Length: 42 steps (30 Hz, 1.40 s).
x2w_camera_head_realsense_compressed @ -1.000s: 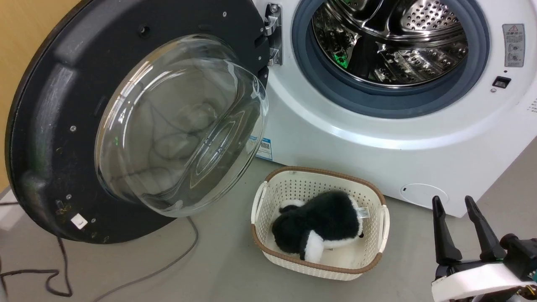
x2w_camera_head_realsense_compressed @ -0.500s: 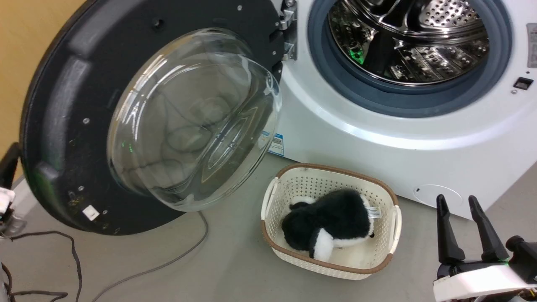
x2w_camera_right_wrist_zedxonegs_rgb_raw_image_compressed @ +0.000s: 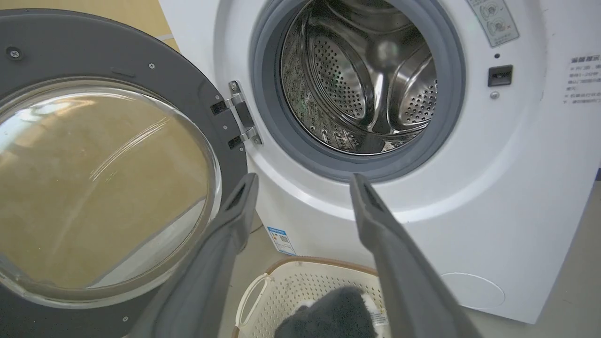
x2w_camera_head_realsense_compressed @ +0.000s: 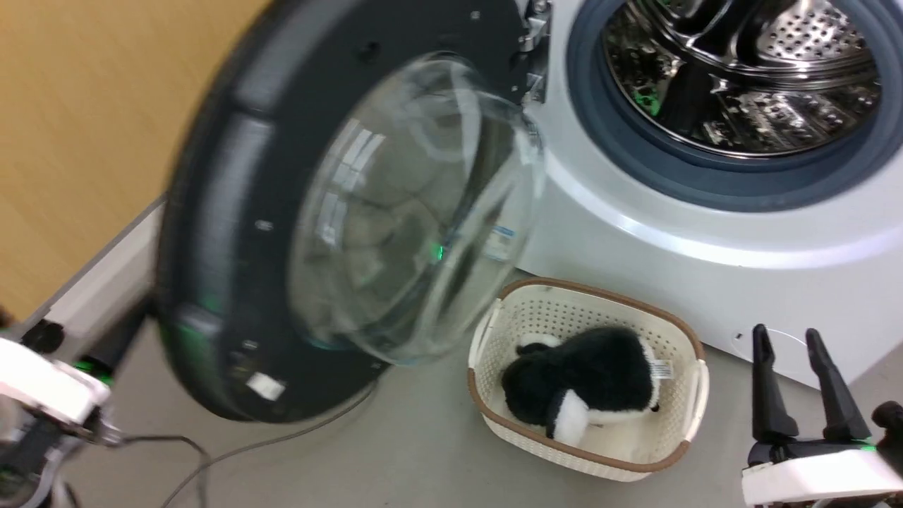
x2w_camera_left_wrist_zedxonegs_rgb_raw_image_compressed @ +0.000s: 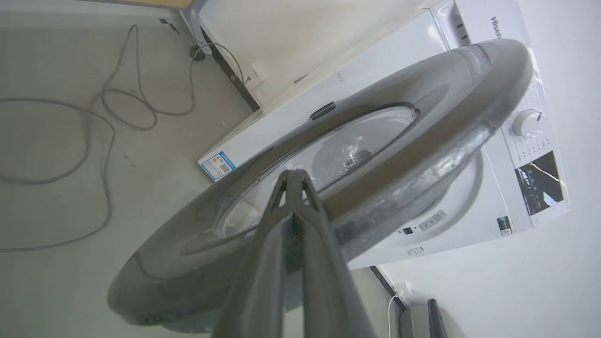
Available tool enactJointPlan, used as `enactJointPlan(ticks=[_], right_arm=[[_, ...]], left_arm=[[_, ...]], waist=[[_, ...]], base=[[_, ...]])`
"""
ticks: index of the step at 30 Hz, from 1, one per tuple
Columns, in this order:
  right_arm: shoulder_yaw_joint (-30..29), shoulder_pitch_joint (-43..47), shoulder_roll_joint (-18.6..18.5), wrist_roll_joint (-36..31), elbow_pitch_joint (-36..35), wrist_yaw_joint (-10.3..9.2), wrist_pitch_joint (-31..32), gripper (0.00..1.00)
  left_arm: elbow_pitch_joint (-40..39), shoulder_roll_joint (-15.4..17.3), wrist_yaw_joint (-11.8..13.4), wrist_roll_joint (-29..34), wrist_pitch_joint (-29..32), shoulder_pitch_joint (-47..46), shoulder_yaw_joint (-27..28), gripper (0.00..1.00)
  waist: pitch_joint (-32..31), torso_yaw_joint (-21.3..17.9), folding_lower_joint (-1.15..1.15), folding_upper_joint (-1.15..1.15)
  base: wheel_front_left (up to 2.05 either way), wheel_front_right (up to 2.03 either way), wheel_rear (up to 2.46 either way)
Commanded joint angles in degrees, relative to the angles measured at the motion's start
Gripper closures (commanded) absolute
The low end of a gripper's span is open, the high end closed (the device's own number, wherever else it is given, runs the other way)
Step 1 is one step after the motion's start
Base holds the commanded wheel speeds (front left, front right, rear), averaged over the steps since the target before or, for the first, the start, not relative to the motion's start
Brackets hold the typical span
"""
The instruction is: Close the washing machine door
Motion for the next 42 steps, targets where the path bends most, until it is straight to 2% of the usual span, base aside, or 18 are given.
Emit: enactJointPlan(ticks=[1, 9, 14, 19, 29, 36, 42], right_arm=[[-0.47, 0.02, 0.21, 0.83, 0.16, 0.04, -0.56, 0.00], [-0.43, 0.50, 0.23, 1.37, 0.21, 0.04, -1.52, 0.00], [-0.91, 0.54, 0.24, 1.46, 0.22, 0.05, -2.00, 0.00], [-0.34, -0.32, 0.24, 0.86, 0.17, 0.05, -2.01, 0.00], [0.10, -1.97, 0.24, 0.42, 0.07, 0.05, -2.01, 0.00], [0.09, -2.85, 0.24, 0.62, 0.40, 0.05, -2.01, 0.00], [0.66, -3.92, 0.24, 0.92, 0.29, 0.05, -2.01, 0.00]], left_arm=[[-1.79, -1.63, -0.49, -2.32, 1.30, 1.57, -1.29, 1.00], [-13.61, -6.63, -0.99, -8.35, 5.87, 8.44, -9.43, 1.00], [-18.23, -7.62, -1.24, -10.32, 8.36, 10.78, -14.97, 1.00], [-22.50, -8.40, -1.25, -7.91, 6.23, 10.48, -21.38, 1.00], [-21.89, -8.39, -1.25, -0.66, -6.28, 4.85, -37.72, 1.00], [-14.06, -8.42, -1.25, 2.10, -19.40, -2.03, -47.57, 1.00], [-4.42, -9.17, -1.25, 0.84, -28.90, -8.06, -54.07, 1.00]], waist=[[-0.07, 1.11, 0.00, 0.00], [-0.30, 2.70, 0.00, 0.00], [-0.07, 2.84, 0.00, 0.00], [0.46, 0.14, 0.00, 0.00], [1.98, -9.32, 0.00, 0.00], [2.55, -16.95, 0.00, 0.00], [3.60, -22.23, 0.00, 0.00]], base=[[0.00, 0.00, 0.00], [0.00, 0.00, 0.00], [0.00, 0.00, 0.00], [0.00, 0.00, 0.00], [0.00, 0.00, 0.00], [0.00, 0.00, 0.00], [0.00, 0.00, 0.00]])
